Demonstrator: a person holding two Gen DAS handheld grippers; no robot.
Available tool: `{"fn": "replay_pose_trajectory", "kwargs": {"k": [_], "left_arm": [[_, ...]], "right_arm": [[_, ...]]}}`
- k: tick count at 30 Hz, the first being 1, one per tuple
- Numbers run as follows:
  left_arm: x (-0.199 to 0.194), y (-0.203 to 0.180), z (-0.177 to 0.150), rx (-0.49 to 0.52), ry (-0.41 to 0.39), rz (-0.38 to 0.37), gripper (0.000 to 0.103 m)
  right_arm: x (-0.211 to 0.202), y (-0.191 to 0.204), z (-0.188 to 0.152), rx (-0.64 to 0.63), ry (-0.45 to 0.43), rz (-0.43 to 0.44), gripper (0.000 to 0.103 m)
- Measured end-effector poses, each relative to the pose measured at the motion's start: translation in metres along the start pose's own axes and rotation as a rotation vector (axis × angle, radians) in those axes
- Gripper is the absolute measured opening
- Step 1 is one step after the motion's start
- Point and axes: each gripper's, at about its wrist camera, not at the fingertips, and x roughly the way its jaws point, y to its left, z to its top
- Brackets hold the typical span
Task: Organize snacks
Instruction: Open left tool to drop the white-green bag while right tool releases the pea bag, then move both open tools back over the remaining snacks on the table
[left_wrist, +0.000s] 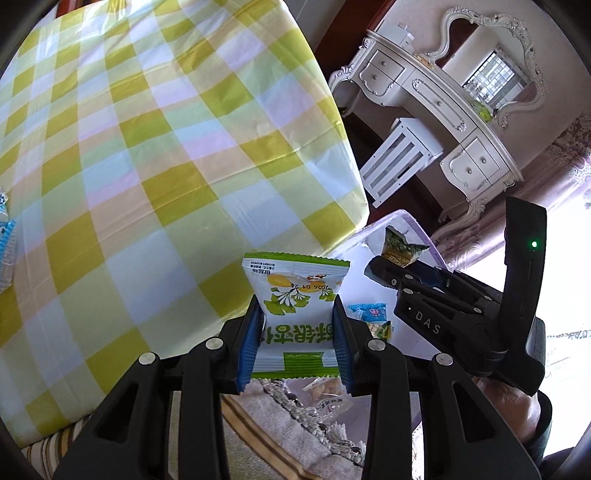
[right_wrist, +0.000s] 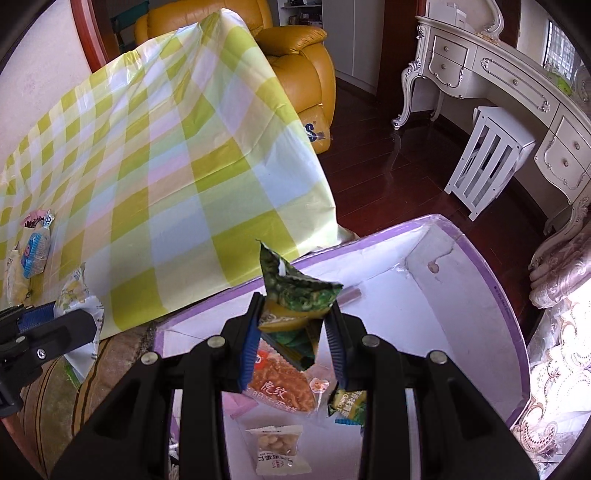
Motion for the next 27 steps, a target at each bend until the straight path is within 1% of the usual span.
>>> {"fn": "replay_pose_trajectory", "kwargs": {"k": [5,8,10,11,12,13,14,17,19,23,25,27], "left_arm": [[0.024,-0.015,0.002,0.013,0.065,-0.026,0.035],[0.032,-0.016,0.002,0.002,0.087,-0.049,0.036],[0.035,-0.015,0.004,-0.011,0.1,-0.052,0.038],[0.036,-0.013,0.004,-0.017,0.1,-0.056,0.04],[0.036,-0.013,0.004,-0.021,0.099,-0.058,0.042],[0.036,-0.012,0.004,-0.023,0.097,-0.06,0.044],[0.035,-0.012,0.004,-0.023,0.094,-0.061,0.047],[0.033,-0.012,0.005,-0.025,0.083,-0.058,0.048],[0.032,-0.009,0.005,-0.031,0.076,-0.054,0.048],[0.029,-0.005,0.006,-0.039,0.059,-0.047,0.049],[0.026,-0.004,0.006,-0.04,0.051,-0.046,0.049],[0.023,-0.003,0.006,-0.037,0.042,-0.04,0.049]], "right_arm": [[0.008,-0.02,-0.001,0.033,0.009,-0.017,0.033],[0.011,-0.026,0.001,0.04,0.012,-0.015,0.034],[0.012,-0.028,0.002,0.052,0.008,-0.022,0.035],[0.013,-0.028,0.003,0.055,0.011,-0.019,0.038],[0.013,-0.028,0.003,0.056,0.012,-0.018,0.047],[0.013,-0.028,0.003,0.056,0.01,-0.019,0.058],[0.012,-0.027,0.003,0.056,0.006,-0.021,0.061],[0.011,-0.027,0.004,0.06,0.004,-0.026,0.062],[0.009,-0.027,0.005,0.065,0.0,-0.032,0.067],[0.006,-0.026,0.007,0.06,-0.006,-0.035,0.071],[0.004,-0.022,0.008,0.054,-0.011,-0.034,0.076],[0.003,-0.018,0.009,0.047,-0.013,-0.031,0.076]]}}
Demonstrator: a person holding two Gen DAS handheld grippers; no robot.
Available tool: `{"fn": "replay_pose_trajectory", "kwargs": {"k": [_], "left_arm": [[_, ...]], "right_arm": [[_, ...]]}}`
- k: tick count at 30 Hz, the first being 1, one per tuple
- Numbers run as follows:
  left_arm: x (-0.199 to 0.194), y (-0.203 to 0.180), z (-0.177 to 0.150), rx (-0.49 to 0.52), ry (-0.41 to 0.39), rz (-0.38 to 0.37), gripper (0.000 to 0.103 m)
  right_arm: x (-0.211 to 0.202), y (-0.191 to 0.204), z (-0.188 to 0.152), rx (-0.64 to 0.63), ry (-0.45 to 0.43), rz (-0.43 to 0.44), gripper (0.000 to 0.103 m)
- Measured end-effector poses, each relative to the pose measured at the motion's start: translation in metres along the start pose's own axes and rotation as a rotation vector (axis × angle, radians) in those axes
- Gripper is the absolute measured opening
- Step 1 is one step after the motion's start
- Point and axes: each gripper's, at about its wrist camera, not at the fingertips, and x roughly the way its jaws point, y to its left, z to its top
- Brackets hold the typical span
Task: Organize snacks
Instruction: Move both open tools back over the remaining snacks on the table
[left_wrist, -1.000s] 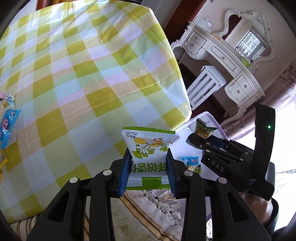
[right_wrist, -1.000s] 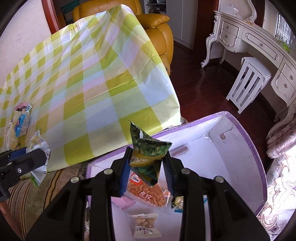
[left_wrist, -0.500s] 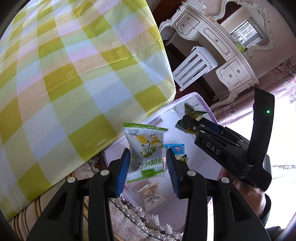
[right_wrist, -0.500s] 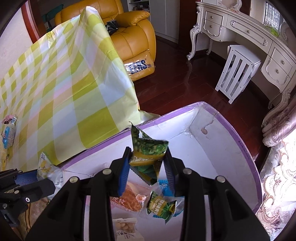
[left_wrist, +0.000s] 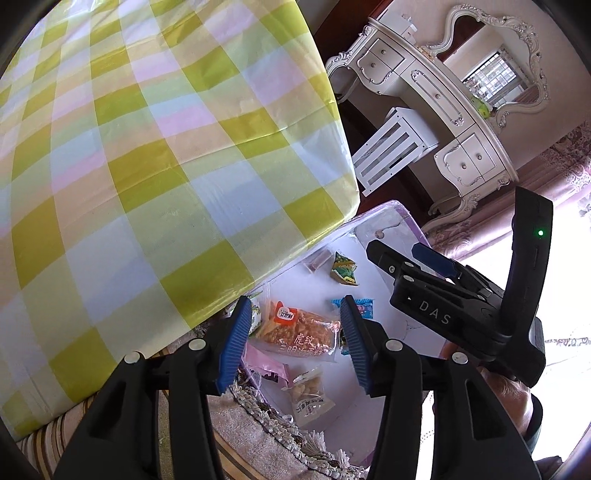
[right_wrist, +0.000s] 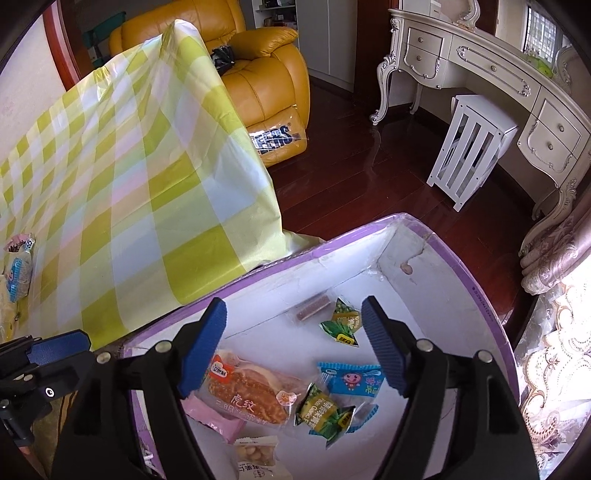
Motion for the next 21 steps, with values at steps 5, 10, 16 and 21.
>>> {"fn": "replay_pose_trajectory", "kwargs": {"k": [5,10,16,21], "left_arm": [[-0.009,0.003,0.0,0.002,-0.033,0.015,0.049],[-0.023,0.015,0.002,-0.012,-0.074,0.035,0.049],[-0.044,0.036,0.004,-0.051,-0.13,0.058,0.049],[-0.067,0.059,0.005,-0.088,-0.184,0.083,0.049]], "right_arm": [[-0.003,0.01,0.002,-0.015,0.0,0.009,0.076],[-0.008,0.024,0.005,-0.037,-0.006,0.02,0.076],[-0.014,0.05,0.007,-0.079,-0.014,0.041,0.077],[-0.022,0.078,0.012,-0.109,-0.031,0.072,0.077]]}}
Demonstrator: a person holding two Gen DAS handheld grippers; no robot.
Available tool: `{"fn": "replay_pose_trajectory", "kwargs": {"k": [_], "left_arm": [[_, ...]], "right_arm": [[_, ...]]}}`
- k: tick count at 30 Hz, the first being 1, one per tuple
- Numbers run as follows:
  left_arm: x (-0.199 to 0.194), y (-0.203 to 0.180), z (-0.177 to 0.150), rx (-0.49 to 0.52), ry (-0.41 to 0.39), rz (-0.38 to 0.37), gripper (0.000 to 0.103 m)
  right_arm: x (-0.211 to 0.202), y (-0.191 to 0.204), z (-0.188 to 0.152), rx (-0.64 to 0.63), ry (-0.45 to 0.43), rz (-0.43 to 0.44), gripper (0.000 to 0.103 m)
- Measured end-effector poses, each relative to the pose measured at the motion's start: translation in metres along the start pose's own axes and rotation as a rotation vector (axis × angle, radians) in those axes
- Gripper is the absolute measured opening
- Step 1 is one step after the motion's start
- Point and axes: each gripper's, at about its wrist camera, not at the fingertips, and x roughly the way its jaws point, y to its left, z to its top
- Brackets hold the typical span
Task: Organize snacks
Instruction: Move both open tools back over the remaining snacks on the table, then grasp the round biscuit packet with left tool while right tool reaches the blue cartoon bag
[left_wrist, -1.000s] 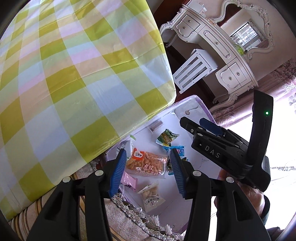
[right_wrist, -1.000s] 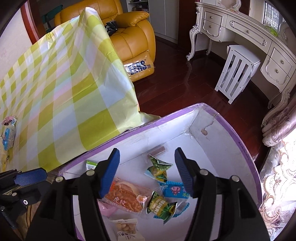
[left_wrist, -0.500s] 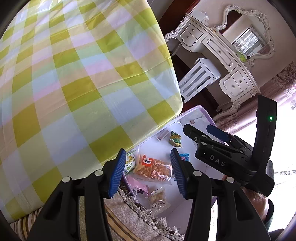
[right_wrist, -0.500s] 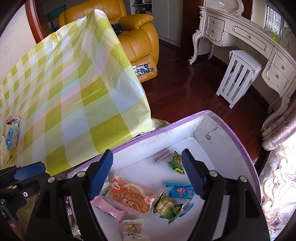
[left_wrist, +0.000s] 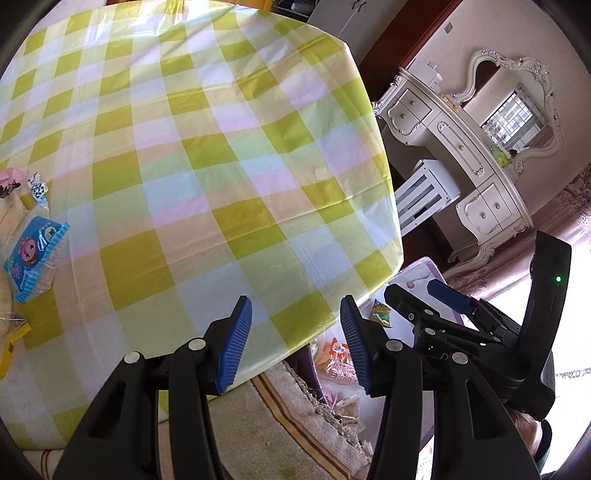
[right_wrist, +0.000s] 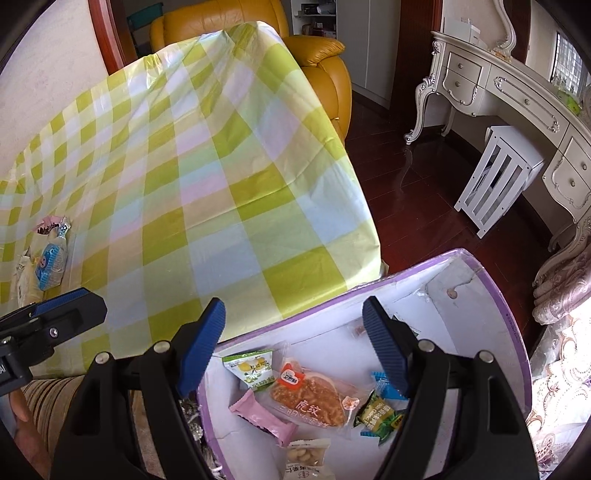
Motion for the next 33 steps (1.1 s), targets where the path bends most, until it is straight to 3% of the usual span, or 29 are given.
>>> {"fn": "replay_pose_trajectory", "kwargs": {"k": [12,17,24,29,33], "left_arm": [[-0.059,0.095,0.008,-0.165,-0.131,0.09,0.049],[-0.09,0.143,0.006,-0.233,-0.197,0.161,0.049],[-0.134,0.22,-0.003,-0.329,-0.29,0.307,0.049],[-0.158,0.27,-0.015,-0.363,-0.35,0.47,0.05],[-0.172,0.3,-0.022,-0.349,-0.375,0.564,0.064]], "right_arm": [[-0.003,0.074,0.016,-0.058,-0.033,0.103,0.077],[-0.003,0.108,0.022,-0.08,-0.043,0.135,0.078],[0.002,0.166,0.03,-0.181,-0.051,0.177,0.079],[0.006,0.209,0.032,-0.282,-0.053,0.215,0.081],[0.012,0.243,0.031,-0.362,-0.044,0.243,0.081]]}}
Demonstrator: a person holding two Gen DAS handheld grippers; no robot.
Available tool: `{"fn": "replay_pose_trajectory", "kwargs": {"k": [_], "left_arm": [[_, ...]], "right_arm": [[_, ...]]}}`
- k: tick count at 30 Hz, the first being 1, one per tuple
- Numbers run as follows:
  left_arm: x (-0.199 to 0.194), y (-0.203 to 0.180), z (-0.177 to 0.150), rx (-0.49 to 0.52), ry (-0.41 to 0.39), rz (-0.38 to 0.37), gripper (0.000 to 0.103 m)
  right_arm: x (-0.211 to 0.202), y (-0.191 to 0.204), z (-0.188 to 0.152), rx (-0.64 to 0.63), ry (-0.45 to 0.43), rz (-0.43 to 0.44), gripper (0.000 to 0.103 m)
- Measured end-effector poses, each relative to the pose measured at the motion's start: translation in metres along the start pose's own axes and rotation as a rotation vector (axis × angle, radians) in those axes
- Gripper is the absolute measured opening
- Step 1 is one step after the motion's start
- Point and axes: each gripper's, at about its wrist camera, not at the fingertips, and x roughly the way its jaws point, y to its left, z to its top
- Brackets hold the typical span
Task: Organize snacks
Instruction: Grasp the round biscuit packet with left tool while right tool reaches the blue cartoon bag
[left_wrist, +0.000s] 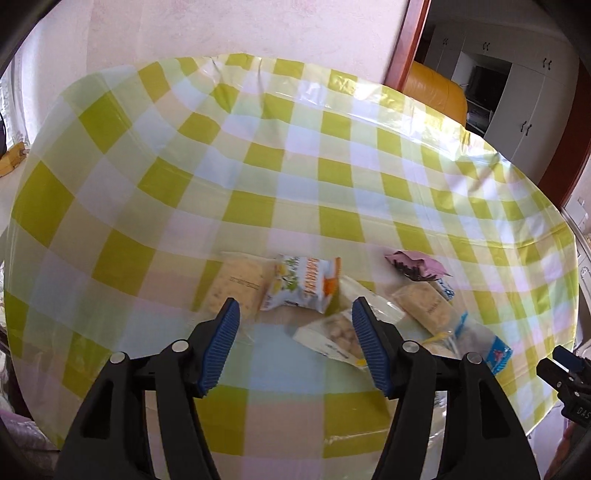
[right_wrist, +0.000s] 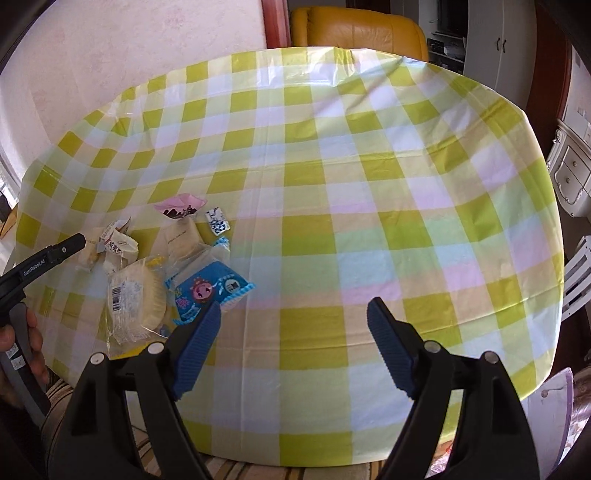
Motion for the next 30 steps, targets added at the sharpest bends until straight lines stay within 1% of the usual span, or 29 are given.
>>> {"fn": "replay_pose_trajectory", "kwargs": {"k": [3,6,9,12,17,20,25,26,27,28,29,30], "left_arm": [[0.008,0.023,0.004,-0.016,0.021,0.016,0.067],[0.019,0.043,0.005,-0.043,0.058,0.019,0.067],[0.029,0.055,0.004,-0.036,0.085,0.034,0.067],[0.038,0.058,0.004,-0.01,0.105,0.027,0.067],[0.054,0.047,0.005,0.067,0.131,0.027,0.066],[0.062,0.042,0.007,0.104,0.136,0.029,0.061],[0.068,0.039,0.008,0.14,0.13,0.039,0.058],[0.069,0.038,0.009,0.15,0.129,0.045,0.056],[0.07,0.037,0.009,0.162,0.127,0.054,0.052],[0.071,0.036,0.009,0.173,0.124,0.065,0.05],[0.071,0.035,0.01,0.179,0.119,0.069,0.043],[0.071,0.036,0.01,0.177,0.117,0.067,0.039]], "right_arm": [[0.012,0.018,0.006,-0.044,0.015,0.018,0.081],[0.023,0.035,0.01,-0.088,0.033,0.03,0.081],[0.033,0.048,0.013,-0.133,0.047,0.032,0.081],[0.045,0.058,0.015,-0.172,0.066,0.016,0.081],[0.064,0.064,0.016,-0.207,0.108,0.003,0.081],[0.073,0.066,0.016,-0.218,0.127,0.006,0.081],[0.083,0.071,0.018,-0.239,0.143,0.007,0.081],[0.084,0.071,0.017,-0.241,0.145,0.008,0.081],[0.085,0.071,0.017,-0.24,0.15,0.011,0.081],[0.085,0.07,0.016,-0.237,0.153,0.014,0.081],[0.086,0.069,0.015,-0.233,0.155,0.017,0.081],[0.086,0.067,0.014,-0.23,0.159,0.022,0.08]]}}
